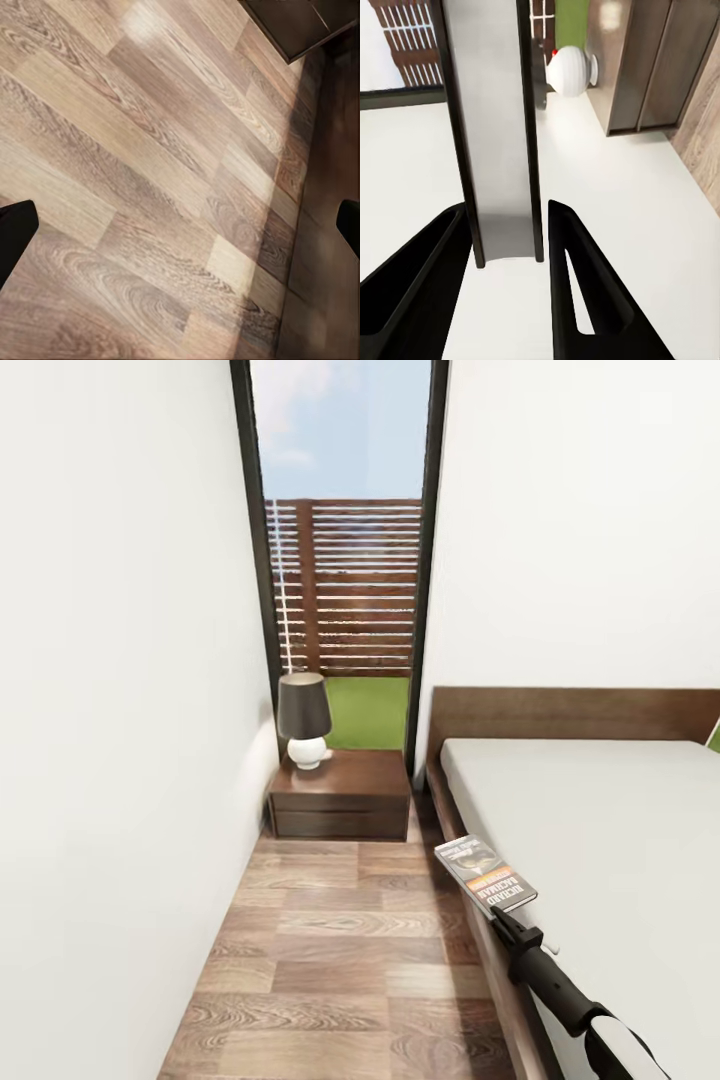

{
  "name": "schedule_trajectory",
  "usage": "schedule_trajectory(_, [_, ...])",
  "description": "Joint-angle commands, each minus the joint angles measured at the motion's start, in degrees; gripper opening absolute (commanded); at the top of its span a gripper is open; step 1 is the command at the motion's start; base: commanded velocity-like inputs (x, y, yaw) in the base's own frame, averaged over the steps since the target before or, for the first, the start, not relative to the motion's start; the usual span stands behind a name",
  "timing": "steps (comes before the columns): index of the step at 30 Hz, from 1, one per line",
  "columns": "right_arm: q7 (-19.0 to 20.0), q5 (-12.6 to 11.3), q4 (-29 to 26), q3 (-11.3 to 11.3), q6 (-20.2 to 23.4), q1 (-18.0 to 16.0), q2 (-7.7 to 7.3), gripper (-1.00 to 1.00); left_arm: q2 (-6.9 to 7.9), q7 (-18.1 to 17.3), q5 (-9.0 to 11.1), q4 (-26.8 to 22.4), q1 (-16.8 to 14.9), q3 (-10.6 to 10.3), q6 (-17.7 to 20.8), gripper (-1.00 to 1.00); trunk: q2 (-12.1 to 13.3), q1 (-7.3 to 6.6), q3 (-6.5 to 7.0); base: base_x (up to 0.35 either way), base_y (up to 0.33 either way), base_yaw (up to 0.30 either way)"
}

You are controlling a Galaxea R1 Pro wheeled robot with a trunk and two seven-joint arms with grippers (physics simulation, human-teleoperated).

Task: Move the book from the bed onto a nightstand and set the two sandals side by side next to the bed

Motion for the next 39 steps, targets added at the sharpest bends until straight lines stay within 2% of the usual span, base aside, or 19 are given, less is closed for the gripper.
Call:
schedule_trajectory(1, [0.0,-0.6,0.0,-0.1,0.5,0.0,0.01,-1.0,0.05,-0.1,0.5,-0.1,0.0,-0.5,-0.2,1.0,0.0,0.02,-0.04,0.236,-0.011,0.0])
schedule_trajectory(39, [0.0,-0.6,0.0,-0.3,0.4,0.0,0.07,-1.0,0.05,-0.3,0.5,-0.1,0.0,-0.3,-0.2,1.0,0.0,0.02,-0.04,0.244,-0.001,0.0])
